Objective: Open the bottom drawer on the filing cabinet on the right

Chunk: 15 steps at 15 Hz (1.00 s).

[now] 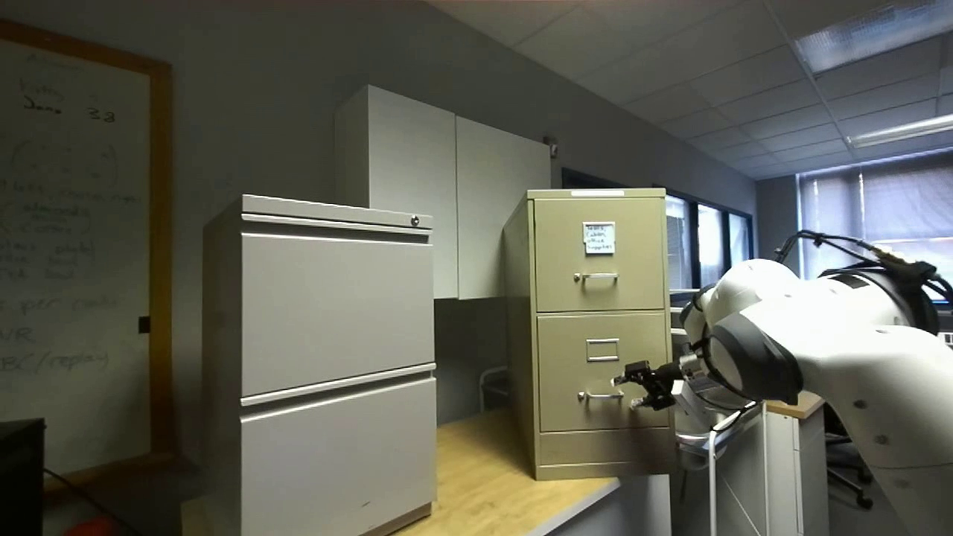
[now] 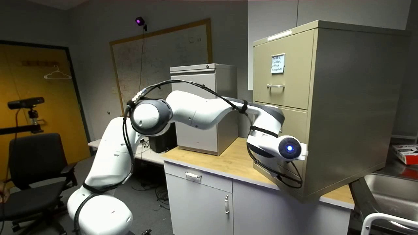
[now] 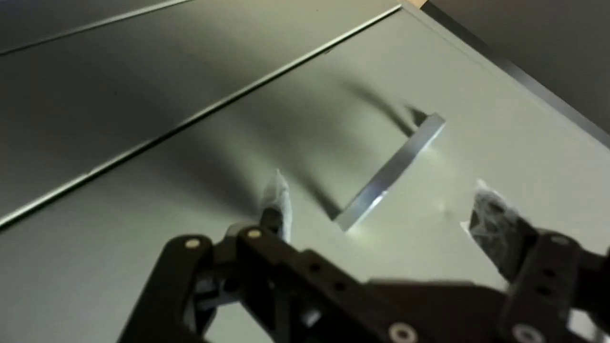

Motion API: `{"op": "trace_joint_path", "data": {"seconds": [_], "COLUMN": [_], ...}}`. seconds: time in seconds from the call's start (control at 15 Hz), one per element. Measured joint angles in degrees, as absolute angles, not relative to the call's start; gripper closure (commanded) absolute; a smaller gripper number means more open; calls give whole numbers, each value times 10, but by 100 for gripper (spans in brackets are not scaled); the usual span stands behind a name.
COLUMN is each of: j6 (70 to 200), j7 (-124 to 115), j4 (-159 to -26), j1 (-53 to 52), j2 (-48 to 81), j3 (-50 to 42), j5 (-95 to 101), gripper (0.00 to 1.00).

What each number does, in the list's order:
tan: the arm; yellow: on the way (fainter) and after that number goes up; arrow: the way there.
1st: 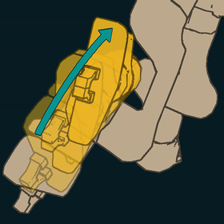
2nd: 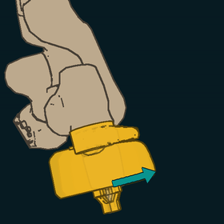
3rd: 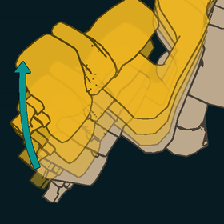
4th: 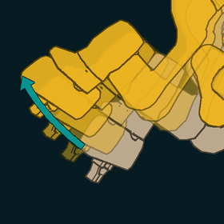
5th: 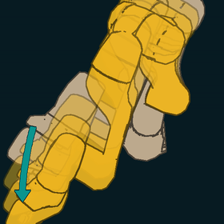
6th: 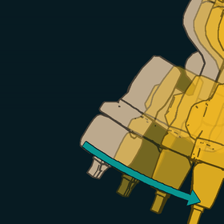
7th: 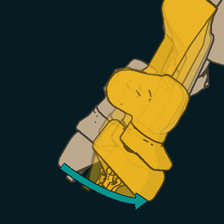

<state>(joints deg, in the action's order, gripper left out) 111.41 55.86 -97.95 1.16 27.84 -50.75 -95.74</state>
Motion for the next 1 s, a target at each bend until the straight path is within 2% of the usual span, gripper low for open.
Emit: {"op": "trace_joint_path", "data": {"seconds": [0.2,0.47,0.73,1.0], "j6": [1112,1100,1089,1094], "j7": [522,459,414,356], "j4": [-924,-882,-845,-812], "j1": [114,199,252,261], "j2": [303,307,317,340], "j3": [-402,-311,-248,-220], "j5": [-948,-894,-833,-762], "gripper": [0,0,0,0]}}
